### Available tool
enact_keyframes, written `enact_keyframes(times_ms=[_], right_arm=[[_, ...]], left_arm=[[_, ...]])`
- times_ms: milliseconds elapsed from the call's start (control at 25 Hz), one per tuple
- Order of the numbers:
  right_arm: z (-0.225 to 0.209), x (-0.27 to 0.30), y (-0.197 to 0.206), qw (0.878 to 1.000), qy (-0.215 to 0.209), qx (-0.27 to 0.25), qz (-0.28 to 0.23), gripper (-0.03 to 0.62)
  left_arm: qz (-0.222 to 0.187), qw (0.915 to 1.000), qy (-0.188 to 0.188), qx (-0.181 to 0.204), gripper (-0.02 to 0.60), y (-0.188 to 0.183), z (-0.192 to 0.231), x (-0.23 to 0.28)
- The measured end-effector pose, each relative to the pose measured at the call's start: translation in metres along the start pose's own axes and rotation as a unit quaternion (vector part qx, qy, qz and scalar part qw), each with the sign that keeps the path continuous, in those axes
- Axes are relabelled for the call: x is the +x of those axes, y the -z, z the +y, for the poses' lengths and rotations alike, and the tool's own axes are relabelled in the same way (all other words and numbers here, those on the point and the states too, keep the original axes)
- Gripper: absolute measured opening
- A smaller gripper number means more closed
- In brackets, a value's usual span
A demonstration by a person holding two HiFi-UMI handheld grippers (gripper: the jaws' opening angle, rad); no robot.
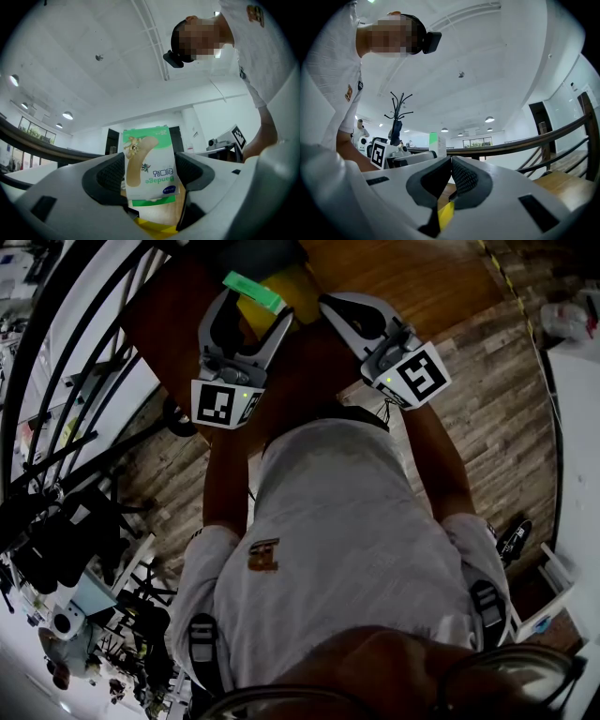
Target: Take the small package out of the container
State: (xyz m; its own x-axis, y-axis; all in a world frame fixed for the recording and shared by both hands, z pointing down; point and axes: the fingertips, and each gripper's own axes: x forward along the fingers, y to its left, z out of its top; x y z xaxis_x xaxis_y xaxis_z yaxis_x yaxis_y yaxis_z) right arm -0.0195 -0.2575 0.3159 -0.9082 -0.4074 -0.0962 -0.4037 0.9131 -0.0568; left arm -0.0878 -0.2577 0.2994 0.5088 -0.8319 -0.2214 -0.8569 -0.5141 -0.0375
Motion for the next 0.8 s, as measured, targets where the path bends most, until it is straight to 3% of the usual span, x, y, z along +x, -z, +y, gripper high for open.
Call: enact_keyframes(times_ms=[800], right_arm=[[0.008,0.001,-0.009,1.000,-0.002,-0.010,-0.021,0.032]], left_arm=[[-0.002,1.0000,0.007,0.005,0.368,-0.003,-0.008,-0.002]])
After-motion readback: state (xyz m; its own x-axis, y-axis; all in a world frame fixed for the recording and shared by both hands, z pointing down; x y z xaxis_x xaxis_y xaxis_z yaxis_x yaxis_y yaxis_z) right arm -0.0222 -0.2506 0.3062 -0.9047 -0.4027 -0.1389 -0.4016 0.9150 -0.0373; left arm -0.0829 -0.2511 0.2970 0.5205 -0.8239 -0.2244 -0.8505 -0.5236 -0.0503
